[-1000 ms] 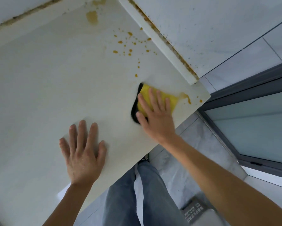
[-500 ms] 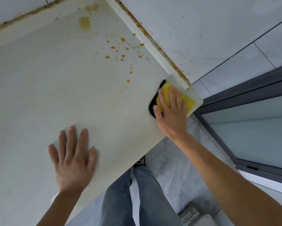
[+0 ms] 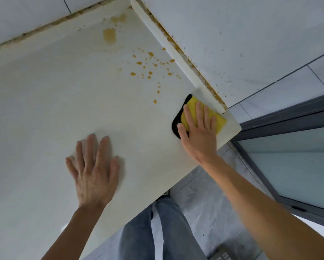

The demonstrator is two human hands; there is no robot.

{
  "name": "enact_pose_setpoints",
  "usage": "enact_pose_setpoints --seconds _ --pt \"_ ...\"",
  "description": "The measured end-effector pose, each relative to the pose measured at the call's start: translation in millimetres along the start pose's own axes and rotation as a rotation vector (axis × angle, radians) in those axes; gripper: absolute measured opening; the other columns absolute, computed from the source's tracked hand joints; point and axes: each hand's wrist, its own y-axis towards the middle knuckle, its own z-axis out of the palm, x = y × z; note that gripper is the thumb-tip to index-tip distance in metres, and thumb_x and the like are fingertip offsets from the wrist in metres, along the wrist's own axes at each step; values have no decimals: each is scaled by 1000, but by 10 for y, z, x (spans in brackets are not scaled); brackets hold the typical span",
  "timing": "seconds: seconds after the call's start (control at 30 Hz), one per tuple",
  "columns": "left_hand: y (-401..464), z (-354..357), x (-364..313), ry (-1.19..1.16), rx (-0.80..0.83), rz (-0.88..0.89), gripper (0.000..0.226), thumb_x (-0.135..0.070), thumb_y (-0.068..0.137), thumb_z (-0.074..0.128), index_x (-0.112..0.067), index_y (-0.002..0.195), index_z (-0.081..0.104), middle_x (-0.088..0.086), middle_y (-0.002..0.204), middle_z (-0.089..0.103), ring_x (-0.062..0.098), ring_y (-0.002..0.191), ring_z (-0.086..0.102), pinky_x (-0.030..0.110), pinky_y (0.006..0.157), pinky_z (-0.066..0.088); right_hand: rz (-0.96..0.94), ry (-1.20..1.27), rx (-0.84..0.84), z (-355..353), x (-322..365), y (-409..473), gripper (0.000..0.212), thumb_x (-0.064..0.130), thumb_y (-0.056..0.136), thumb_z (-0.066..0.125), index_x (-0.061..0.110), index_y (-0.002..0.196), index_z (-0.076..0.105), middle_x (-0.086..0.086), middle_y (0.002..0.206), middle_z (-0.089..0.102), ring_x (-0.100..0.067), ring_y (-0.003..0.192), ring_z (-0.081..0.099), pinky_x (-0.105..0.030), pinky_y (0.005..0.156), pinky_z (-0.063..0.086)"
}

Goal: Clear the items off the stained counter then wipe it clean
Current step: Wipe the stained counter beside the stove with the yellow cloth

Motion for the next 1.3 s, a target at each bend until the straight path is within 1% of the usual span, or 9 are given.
enact_pose_setpoints --seconds 0.17,0.3,0.43,0.6,0.9,0.97,1.07,1.17,1.3 --pt "150 65 -53 67 10 17 61 -46 104 39 -20 159 41 12 172 27 38 162 17 69 125 13 -229 -4 -48 159 627 67 64 58 106 26 38 166 16 -2 176 3 -26 163 -1 -54 129 5" --pt "144 99 -36 73 -25 7 62 -48 104 39 -22 160 43 12 173 29 37 163 18 67 126 13 -618 -122 43 185 120 -283 62 63 108 24 43 165 11 5 176 -1 -22 163 -4 -56 128 11" --pt "148 172 -4 67 -70 25 60 -46 103 45 -22 158 46 12 172 32 38 162 21 67 126 12 -424 -115 55 -17 -161 69 62 65 106 15 47 164 2 8 175 -11 -19 162 -12 -57 129 8" --pt "151 255 36 72 -110 30 61 -48 103 44 -23 158 45 9 172 31 36 163 20 68 126 12 -154 -61 -25 -27 695 692 65 61 106 23 41 166 9 0 176 -5 -25 162 -7 -54 129 0" --pt "140 291 78 63 -112 29 64 -53 104 40 -26 162 40 8 175 28 34 165 16 67 127 11 -454 112 128 -32 824 198 68 55 105 40 32 166 22 1 176 3 -21 162 -6 -47 130 -1" --pt "141 300 74 51 -125 30 64 -52 103 44 -25 161 42 8 174 30 34 164 19 67 127 11 -418 222 107 -178 766 239 63 46 104 51 22 161 37 -3 172 25 -22 161 13 -43 130 15" --pt "141 300 66 43 -140 31 63 -50 102 46 -24 160 45 9 173 32 35 163 21 67 128 10 -455 222 -130 -375 700 270 35 37 98 66 17 127 66 -1 132 61 -25 129 53 -40 107 46" --pt "142 289 60 36 -151 33 63 -49 102 47 -22 159 46 10 172 34 36 162 23 68 127 12 -505 158 -81 -415 737 197 32 49 92 68 22 111 68 7 107 65 -20 106 59 -34 84 51" --pt "142 281 57 34 -152 29 62 -49 103 46 -22 158 47 9 171 34 36 162 23 68 127 12 -512 53 75 -277 808 108 49 64 80 70 26 110 62 11 106 62 -17 105 55 -32 77 49"
